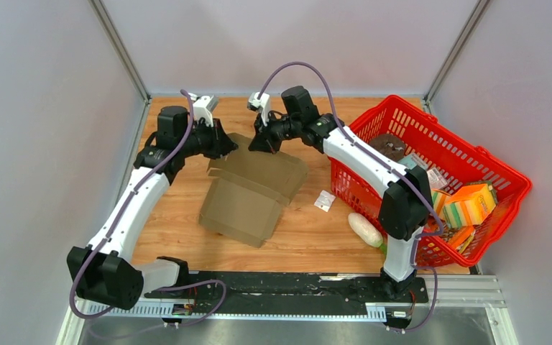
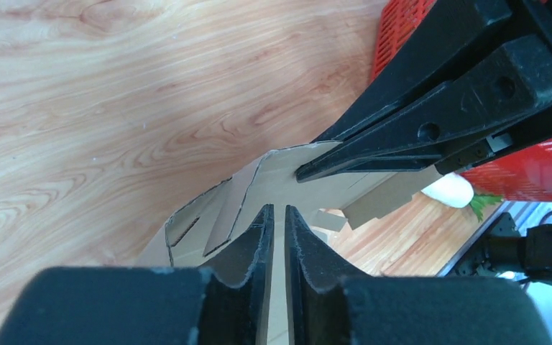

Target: Fold the paper box

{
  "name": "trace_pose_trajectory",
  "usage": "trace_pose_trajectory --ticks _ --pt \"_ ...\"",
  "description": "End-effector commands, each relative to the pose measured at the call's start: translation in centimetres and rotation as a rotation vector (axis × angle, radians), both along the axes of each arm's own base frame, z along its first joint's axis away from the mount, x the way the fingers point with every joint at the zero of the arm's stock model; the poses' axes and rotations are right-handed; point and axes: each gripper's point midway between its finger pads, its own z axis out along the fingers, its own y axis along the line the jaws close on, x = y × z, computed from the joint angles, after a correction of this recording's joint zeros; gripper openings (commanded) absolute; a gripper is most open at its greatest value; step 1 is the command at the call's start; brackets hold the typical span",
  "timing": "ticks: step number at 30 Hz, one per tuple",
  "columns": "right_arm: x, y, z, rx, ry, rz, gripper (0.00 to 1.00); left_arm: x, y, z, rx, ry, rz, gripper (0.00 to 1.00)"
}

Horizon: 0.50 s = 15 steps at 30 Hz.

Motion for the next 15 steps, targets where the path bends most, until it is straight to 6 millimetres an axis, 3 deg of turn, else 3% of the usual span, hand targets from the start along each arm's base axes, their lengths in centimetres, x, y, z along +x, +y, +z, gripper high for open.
trace_pose_trajectory --ticks 1,3,5,8,10,11,12,15 --pt "-0.4 0.4 3.6 0.078 -0.062 0.019 0.0 0.4 1.1 3.6 0.02 -0.163 0.05 0.24" --pt "-0.4 0.4 3.6 0.075 -0.061 0.02 0.0 1.1 4.1 4.7 0.086 -0.219 0.215 0.37" --pt "-0.6 0.5 3.6 0.078 -0.059 0.03 0.0 1.4 6.3 5.1 0.123 -0.232 0.315 0.4" --pt "-1.0 0.6 3.8 0.086 -0.059 0.042 0.0 1.5 7.3 4.4 0.151 -0.217 0.344 0.4" --pt "-1.1 0.7 3.9 0.087 -0.063 0.044 0.0 1.6 6.9 4.1 0.145 -0.207 0.322 0.35" --pt "-1.2 0.8 4.0 0.089 -0.065 0.046 0.0 1.7 6.6 3.8 0.141 -0.199 0.308 0.28" --pt "-1.3 0.9 4.2 0.095 -0.067 0.044 0.0 1.6 6.0 3.9 0.125 -0.199 0.276 0.14" --pt "-1.4 1.1 4.4 0.102 -0.064 0.034 0.0 1.5 4.9 3.9 0.085 -0.202 0.22 0.05"
